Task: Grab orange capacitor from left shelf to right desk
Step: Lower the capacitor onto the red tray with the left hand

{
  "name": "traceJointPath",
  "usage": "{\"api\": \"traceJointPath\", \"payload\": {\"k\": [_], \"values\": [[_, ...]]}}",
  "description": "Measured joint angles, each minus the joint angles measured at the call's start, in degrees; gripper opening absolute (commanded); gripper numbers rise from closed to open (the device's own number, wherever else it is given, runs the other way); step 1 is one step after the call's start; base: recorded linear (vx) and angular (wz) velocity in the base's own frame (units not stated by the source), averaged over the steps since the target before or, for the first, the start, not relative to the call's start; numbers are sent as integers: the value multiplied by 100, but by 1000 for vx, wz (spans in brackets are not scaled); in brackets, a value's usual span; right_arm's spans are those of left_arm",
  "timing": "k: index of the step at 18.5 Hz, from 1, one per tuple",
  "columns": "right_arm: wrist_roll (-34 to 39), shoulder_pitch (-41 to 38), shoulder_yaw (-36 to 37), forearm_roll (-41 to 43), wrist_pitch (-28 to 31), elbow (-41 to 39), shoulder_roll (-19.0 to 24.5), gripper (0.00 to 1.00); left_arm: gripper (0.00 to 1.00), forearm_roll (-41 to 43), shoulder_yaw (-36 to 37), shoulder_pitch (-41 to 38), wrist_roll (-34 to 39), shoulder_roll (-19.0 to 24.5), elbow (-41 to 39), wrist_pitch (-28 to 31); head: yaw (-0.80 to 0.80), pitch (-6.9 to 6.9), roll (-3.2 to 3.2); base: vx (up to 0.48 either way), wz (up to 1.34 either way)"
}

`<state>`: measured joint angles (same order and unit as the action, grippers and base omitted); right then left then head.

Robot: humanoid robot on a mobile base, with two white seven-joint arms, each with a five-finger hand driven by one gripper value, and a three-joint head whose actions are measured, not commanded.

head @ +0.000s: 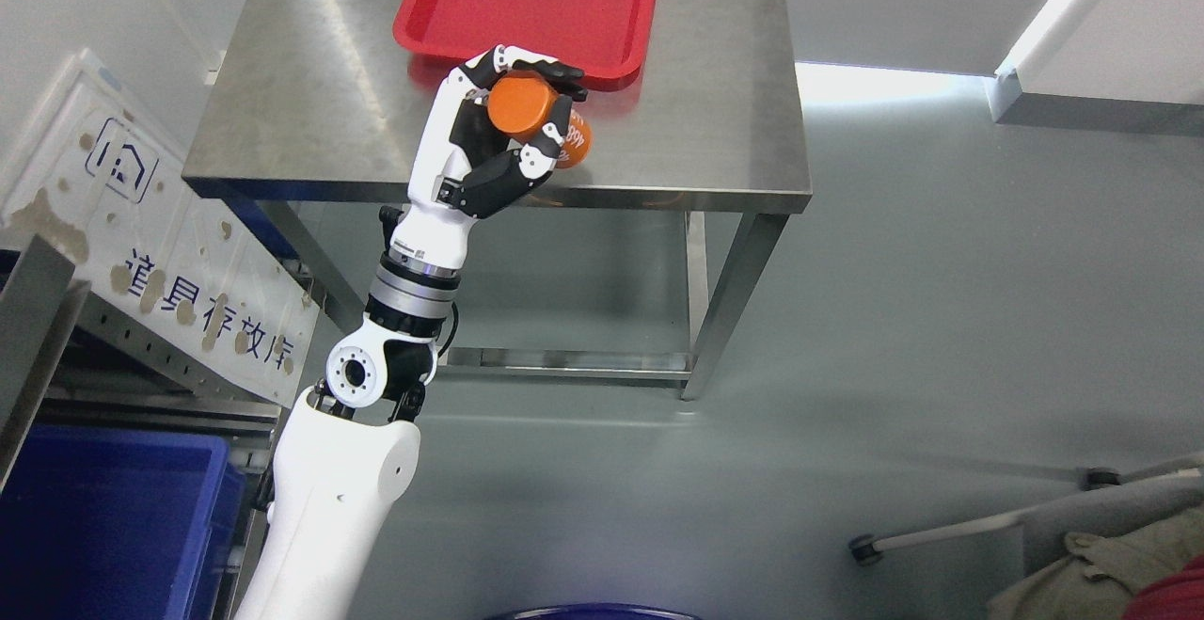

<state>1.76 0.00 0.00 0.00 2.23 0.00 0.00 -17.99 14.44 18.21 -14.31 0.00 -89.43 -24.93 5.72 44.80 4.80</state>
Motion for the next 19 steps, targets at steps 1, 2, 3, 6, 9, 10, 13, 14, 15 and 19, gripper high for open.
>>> {"api": "traceJointPath", "payload": {"k": [1,2,3,6,9,10,13,14,15,19], "values": [[0,0,0,0,0,0,0,100,3,9,54,184,33,0,101,90,0,0,0,349,-102],[0,-1,0,0,0,0,0,100,3,19,108,389,58,0,222,206,0,0,0,297,-68],[-2,0,0,0,-1,0,0,100,3,26,158,592,76,0,358,312,0,1,0,304,-2],[-3,1,0,0,-15,0,0,100,4,49,275,1339,166,0,912,554,0,1,0,299,8],[-3,1,0,0,-19,0,0,100,4,131,354,2081,349,0,1667,635,0,1,0,246,55],[-3,1,0,0,-19,0,0,100,4,166,375,2271,383,0,1905,639,0,1,0,241,74],[-3,1,0,0,-11,0,0,100,7,306,421,2690,449,0,2621,646,0,1,0,194,45],[-3,1,0,0,-6,0,0,100,7,346,429,2770,458,0,2810,663,0,1,0,146,28],[-3,1,0,0,-5,0,0,100,7,378,431,2843,465,0,3011,671,0,1,0,153,-16],[-19,1,0,0,2,0,0,100,8,521,380,2960,451,0,3603,622,0,1,0,106,-44]]}}
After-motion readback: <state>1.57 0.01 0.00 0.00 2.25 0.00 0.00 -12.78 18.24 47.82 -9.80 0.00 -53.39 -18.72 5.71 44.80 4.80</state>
